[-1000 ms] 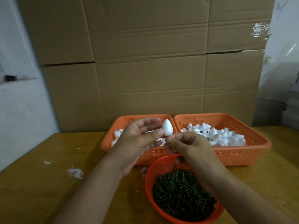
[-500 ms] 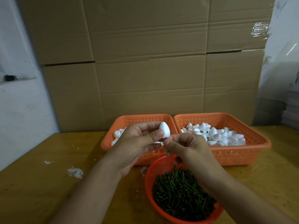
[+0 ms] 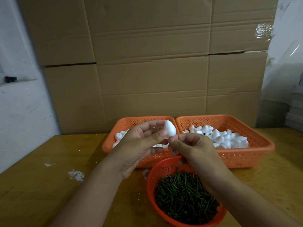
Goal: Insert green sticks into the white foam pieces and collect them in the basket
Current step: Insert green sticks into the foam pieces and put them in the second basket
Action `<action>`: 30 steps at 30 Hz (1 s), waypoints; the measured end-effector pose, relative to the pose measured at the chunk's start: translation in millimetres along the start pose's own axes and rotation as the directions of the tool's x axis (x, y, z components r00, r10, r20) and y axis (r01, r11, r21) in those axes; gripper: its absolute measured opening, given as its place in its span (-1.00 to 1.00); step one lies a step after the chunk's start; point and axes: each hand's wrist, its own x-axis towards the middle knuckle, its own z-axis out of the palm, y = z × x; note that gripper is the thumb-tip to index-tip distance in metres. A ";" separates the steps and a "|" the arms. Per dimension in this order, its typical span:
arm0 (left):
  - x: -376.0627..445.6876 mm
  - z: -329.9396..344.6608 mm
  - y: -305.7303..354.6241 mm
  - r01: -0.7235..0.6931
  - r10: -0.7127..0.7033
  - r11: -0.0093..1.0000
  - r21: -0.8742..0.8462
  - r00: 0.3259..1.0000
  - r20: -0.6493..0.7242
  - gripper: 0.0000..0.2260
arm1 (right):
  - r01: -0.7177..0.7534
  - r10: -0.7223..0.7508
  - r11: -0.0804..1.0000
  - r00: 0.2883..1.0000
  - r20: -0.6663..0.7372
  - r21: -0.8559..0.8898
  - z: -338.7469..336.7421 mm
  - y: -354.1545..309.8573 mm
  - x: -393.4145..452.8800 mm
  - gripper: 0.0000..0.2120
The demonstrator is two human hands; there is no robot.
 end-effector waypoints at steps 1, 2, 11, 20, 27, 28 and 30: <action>-0.2 1.1 -0.2 -0.008 0.008 1.000 0.010 1.000 -0.011 -0.72 | 0.007 -0.007 1.000 1.000 -0.016 -0.002 -0.1 -0.3 -0.1 -0.84; -0.3 2.1 -0.6 -0.016 0.016 1.000 0.023 1.000 -0.022 -0.71 | 0.011 -0.011 1.000 1.000 -0.025 -0.005 0.1 -0.7 -0.2 -0.84; -0.8 1.7 2.1 -0.058 0.070 0.971 0.233 0.997 -0.046 -0.69 | 0.042 -0.038 0.995 0.998 0.047 -0.088 -0.2 -3.0 -2.4 -0.81; -1.2 5.3 1.6 -0.096 0.118 0.971 0.218 0.989 -0.087 -0.74 | -0.022 0.026 0.999 0.996 0.088 -0.038 0.8 -5.0 -1.6 -0.76; -0.7 10.1 1.6 -0.059 0.075 0.987 0.148 0.991 -0.108 -0.68 | 0.008 -0.008 1.000 1.000 0.030 -0.015 0.5 -6.5 -2.6 -0.81; -0.8 10.2 2.0 -0.056 0.073 0.988 0.145 0.991 -0.112 -0.68 | 0.010 -0.010 1.000 1.000 0.024 -0.020 0.2 -6.5 -2.6 -0.81; -1.2 9.7 1.7 -0.052 0.071 0.987 0.155 0.990 -0.119 -0.70 | 0.010 -0.009 0.999 1.000 0.027 -0.036 -0.3 -6.3 -2.6 -0.80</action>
